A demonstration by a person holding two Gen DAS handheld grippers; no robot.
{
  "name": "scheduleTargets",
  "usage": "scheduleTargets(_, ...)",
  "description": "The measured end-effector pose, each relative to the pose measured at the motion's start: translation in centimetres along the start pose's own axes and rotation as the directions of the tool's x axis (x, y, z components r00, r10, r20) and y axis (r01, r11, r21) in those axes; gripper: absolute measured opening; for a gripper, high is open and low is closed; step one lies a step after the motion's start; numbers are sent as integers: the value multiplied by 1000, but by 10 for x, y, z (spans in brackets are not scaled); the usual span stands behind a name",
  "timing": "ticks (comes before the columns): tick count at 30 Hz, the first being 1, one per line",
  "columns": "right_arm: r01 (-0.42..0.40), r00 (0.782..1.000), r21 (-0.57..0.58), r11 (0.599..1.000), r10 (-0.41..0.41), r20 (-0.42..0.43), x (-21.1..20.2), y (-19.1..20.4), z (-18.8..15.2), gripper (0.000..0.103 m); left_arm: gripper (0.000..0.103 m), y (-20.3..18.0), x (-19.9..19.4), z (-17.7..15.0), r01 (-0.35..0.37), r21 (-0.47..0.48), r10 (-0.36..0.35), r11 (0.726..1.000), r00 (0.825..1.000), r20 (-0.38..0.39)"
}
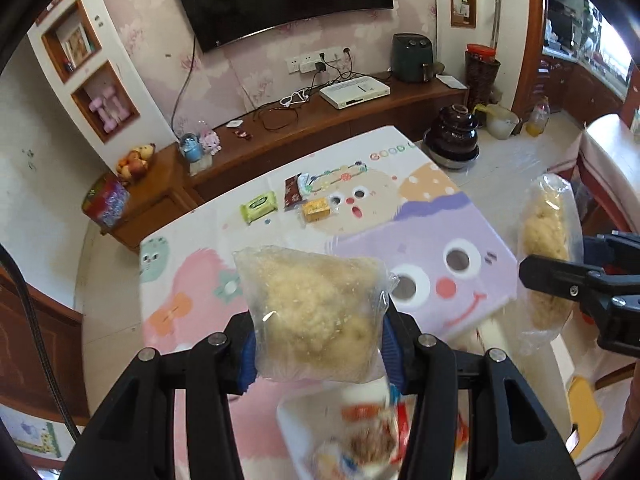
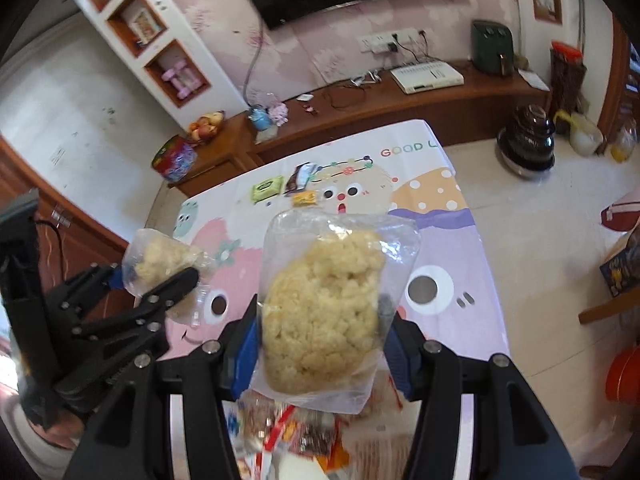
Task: Organize snacks
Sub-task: 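Carry both bread bags over the white tray and open both tools to drop them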
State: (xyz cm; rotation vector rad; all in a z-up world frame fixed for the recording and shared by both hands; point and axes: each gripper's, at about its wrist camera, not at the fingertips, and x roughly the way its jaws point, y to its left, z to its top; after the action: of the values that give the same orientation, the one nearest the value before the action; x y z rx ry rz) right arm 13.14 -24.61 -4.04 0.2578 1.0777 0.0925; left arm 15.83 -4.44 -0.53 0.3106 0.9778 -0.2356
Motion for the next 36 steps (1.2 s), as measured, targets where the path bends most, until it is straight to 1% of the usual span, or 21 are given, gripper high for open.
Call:
scheduleTargets(3,-7,1000,-48,999,7,4,-16,7,-20,55,48,-5,-17,-22,-8,10,8,1000,999,-40)
scheduleTargets(5,-2,1000,-84,996,2,-1,-23,11,-35,55,48,-9,-21,-35,-9,8,10,1000,998,-62)
scheduleTargets(10,16,999,-156,988,-20,-26,-31,15,-70,55,48,-19,-14,-66,-10,-20,7,1000,990,-143)
scheduleTargets(16,39,994,-198,980,-57,-88,-23,11,-103,55,48,-33,-1,-94,-18,-23,13,1000,979,-203)
scheduleTargets(20,51,988,-234,971,-84,-132,-13,11,-119,55,48,-35,11,-106,-24,-45,12,999,970,-244)
scheduleTargets(25,49,978,-263,964,-100,-184,0,12,-133,55,49,-39,19,-116,-43,-47,28,998,962,-271)
scheduleTargets(27,55,973,-274,960,-113,-201,4,13,-135,55,52,-41,21,-119,-57,-48,41,997,958,-284)
scheduleTargets(28,56,971,-279,959,-118,-209,5,14,-135,55,58,-41,23,-121,-66,-49,49,997,954,-295)
scheduleTargets(29,54,969,-281,958,-118,-216,7,14,-135,56,70,-41,25,-123,-65,-54,45,996,949,-311)
scheduleTargets(30,53,968,-281,958,-118,-220,7,14,-135,57,77,-41,26,-124,-59,-61,36,996,947,-319)
scheduleTargets(31,52,968,-282,958,-117,-221,7,15,-135,61,87,-41,26,-125,-56,-66,32,996,946,-322)
scheduleTargets(32,57,969,-286,957,-122,-217,7,16,-134,65,89,-42,25,-126,-52,-68,27,996,946,-324)
scheduleTargets(34,65,970,-297,953,-131,-206,5,18,-133,69,89,-43,24,-128,-51,-66,27,997,947,-320)
scheduleTargets(36,67,972,-308,949,-132,-196,3,22,-132,70,89,-43,23,-129,-57,-66,33,996,947,-320)
